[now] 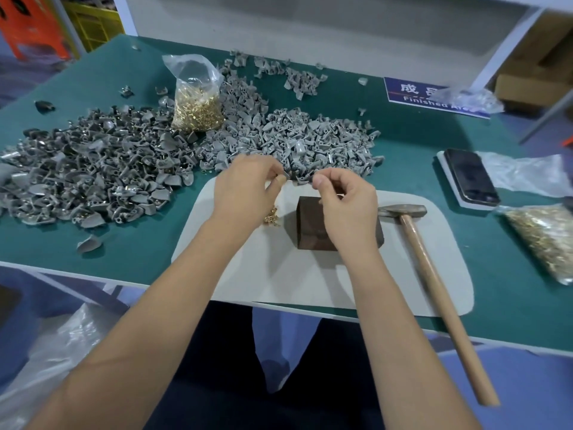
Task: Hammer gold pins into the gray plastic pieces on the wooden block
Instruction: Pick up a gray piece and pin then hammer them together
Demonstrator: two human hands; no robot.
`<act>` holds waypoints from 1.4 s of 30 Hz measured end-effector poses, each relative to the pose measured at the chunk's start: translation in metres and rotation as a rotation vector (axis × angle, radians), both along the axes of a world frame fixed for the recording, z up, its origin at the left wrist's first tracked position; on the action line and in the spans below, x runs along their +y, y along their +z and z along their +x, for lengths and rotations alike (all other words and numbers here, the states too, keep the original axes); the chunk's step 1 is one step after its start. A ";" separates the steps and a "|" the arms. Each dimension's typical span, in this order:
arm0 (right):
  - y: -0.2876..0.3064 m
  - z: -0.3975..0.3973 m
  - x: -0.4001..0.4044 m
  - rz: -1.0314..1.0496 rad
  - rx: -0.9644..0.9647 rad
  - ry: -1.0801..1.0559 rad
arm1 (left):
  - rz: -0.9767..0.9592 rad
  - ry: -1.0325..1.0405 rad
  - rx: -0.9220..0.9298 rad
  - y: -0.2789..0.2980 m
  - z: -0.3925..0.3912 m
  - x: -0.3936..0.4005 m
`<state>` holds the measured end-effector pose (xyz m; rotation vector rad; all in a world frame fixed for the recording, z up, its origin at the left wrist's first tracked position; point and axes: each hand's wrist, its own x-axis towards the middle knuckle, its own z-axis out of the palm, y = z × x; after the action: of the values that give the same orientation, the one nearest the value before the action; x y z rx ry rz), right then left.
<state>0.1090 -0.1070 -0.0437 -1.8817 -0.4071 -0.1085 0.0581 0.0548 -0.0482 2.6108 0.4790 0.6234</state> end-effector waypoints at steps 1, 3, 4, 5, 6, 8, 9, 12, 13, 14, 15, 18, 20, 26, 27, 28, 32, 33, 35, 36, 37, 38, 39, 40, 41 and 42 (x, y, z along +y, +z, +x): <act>0.000 0.000 -0.001 -0.007 0.002 -0.006 | 0.062 0.024 0.033 -0.002 0.005 0.003; -0.001 -0.001 -0.002 -0.036 -0.015 -0.008 | 0.104 0.027 0.104 -0.006 0.014 0.006; -0.002 -0.001 -0.002 -0.042 -0.018 -0.010 | 0.110 0.027 0.129 -0.007 0.017 0.006; -0.003 -0.001 -0.002 -0.043 -0.017 -0.013 | 0.108 0.033 0.150 -0.008 0.019 0.006; -0.002 -0.001 -0.002 -0.045 -0.016 -0.016 | 0.104 0.042 0.162 -0.009 0.020 0.004; -0.002 -0.001 -0.002 -0.048 -0.008 -0.022 | 0.105 0.059 0.159 -0.010 0.021 0.001; -0.001 -0.001 -0.002 -0.042 0.001 -0.022 | 0.104 0.063 0.149 -0.011 0.020 0.001; 0.000 -0.001 -0.003 -0.016 0.032 -0.011 | 0.089 0.062 0.128 -0.012 0.019 -0.001; 0.000 -0.001 -0.003 -0.009 0.038 -0.007 | 0.090 0.066 0.130 -0.012 0.020 -0.003; 0.000 0.000 -0.003 -0.006 0.040 -0.005 | 0.096 0.075 0.136 -0.011 0.022 -0.004; 0.001 0.000 -0.004 -0.007 0.039 -0.004 | 0.113 0.089 0.147 -0.010 0.024 -0.006; 0.000 -0.001 -0.004 -0.035 0.006 -0.005 | 0.173 0.123 0.183 -0.005 0.030 -0.011; 0.000 -0.001 -0.004 -0.043 -0.002 -0.007 | 0.172 0.116 0.195 -0.003 0.032 -0.013; -0.001 0.002 -0.004 0.001 0.045 -0.031 | -0.084 -0.065 0.037 0.011 0.006 -0.019; 0.000 0.003 -0.003 0.019 0.070 -0.045 | -0.147 -0.117 0.030 0.014 0.001 -0.023; 0.002 0.005 -0.003 0.058 0.111 -0.060 | -0.187 -0.155 0.032 0.016 -0.003 -0.027; 0.012 0.008 -0.017 0.184 0.194 -0.074 | -0.216 -0.250 0.032 0.018 -0.012 -0.040; 0.012 0.007 -0.026 0.098 0.136 -0.076 | -0.215 -0.266 0.045 0.019 -0.013 -0.045; 0.012 0.006 -0.042 -0.093 0.015 -0.042 | -0.193 -0.287 0.080 0.022 -0.014 -0.053; 0.011 0.005 -0.049 -0.171 -0.030 -0.001 | -0.167 -0.290 0.097 0.024 -0.014 -0.056; 0.011 0.004 -0.054 -0.253 -0.088 0.038 | -0.135 -0.286 0.108 0.025 -0.016 -0.057; 0.011 0.002 -0.057 -0.331 -0.152 0.070 | -0.107 -0.275 0.104 0.026 -0.017 -0.058; 0.011 0.001 -0.059 -0.390 -0.212 0.094 | -0.086 -0.258 0.089 0.024 -0.020 -0.059; 0.010 0.000 -0.063 -0.413 -0.254 0.107 | -0.065 -0.245 0.070 0.022 -0.021 -0.059; 0.010 -0.002 -0.067 -0.416 -0.273 0.114 | -0.047 -0.236 0.054 0.021 -0.022 -0.059; 0.009 -0.004 -0.070 -0.415 -0.278 0.125 | -0.038 -0.227 0.041 0.018 -0.024 -0.059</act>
<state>0.1053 -0.1769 -0.0348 -2.2496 -0.7848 -0.2163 0.0344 -0.0041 -0.0297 2.5967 0.1996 0.4814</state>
